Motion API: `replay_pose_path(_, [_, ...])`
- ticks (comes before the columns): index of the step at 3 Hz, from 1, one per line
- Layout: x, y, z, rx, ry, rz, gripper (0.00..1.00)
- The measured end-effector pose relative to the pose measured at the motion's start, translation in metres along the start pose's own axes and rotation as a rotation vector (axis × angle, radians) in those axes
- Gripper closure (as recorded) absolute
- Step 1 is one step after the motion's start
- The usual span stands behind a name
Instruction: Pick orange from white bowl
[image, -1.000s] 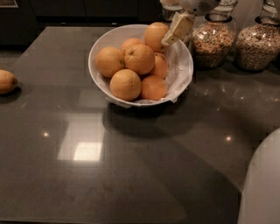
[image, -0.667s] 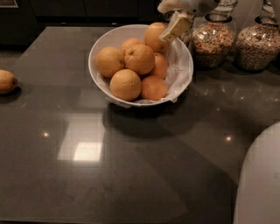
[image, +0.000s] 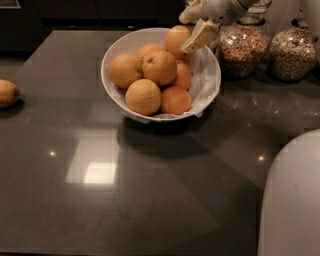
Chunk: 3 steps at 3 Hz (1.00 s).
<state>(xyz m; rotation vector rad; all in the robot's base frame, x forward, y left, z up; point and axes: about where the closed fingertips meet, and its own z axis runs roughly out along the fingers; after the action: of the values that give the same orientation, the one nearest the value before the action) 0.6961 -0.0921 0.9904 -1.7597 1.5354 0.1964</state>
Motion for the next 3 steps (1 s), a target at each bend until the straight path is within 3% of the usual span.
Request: replay_pose_path(3, [0.01, -0.006, 0.02, -0.05, -0.01, 0.017, 0.32])
